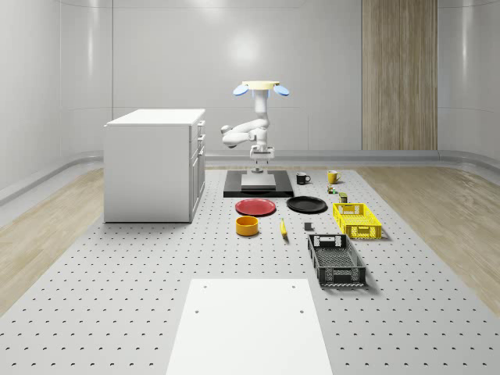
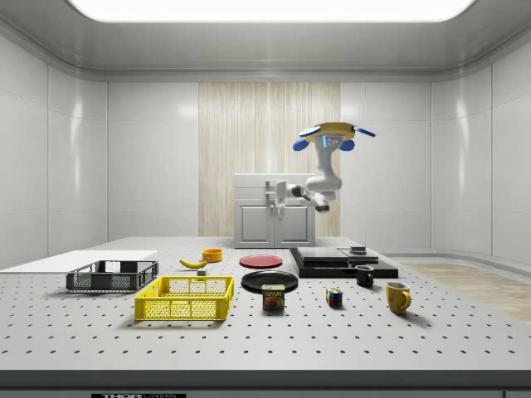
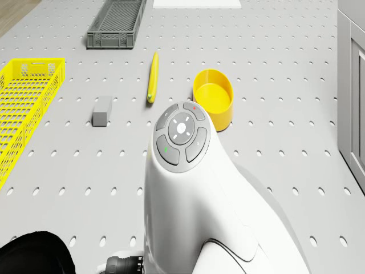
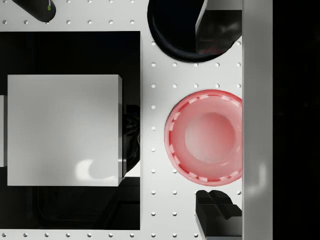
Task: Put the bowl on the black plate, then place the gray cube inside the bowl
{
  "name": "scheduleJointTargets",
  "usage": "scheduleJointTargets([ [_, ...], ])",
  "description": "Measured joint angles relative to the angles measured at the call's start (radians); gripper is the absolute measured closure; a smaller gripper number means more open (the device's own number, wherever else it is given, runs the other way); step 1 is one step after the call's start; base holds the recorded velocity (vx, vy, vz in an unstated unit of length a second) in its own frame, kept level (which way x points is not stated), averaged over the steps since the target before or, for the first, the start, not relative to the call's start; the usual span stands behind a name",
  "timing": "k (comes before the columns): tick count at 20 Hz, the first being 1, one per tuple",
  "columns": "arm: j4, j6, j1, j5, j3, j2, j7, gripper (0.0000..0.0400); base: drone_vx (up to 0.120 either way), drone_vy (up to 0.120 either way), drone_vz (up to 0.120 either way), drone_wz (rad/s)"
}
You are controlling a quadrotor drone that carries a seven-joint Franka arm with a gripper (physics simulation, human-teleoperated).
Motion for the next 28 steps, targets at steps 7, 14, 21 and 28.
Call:
scheduleJointTargets([
  [7, 0.002, 0.027, -0.009, 0.014, 0.008, -0.029, 0.008, 0.0000, 0.120, 0.000, -0.057, 0.000],
  [14, 0.004, 0.053, -0.016, 0.027, 0.014, -0.057, 0.015, 0.0000, 0.120, 0.000, -0.080, 0.000],
  [21, 0.005, 0.076, -0.023, 0.039, 0.020, -0.082, 0.021, 0.0000, 0.120, -0.040, 0.000, 0.000],
  [28, 0.006, 0.098, -0.029, 0.050, 0.025, -0.106, 0.027, 0.0000, 0.120, 0.000, -0.017, 0.000],
])
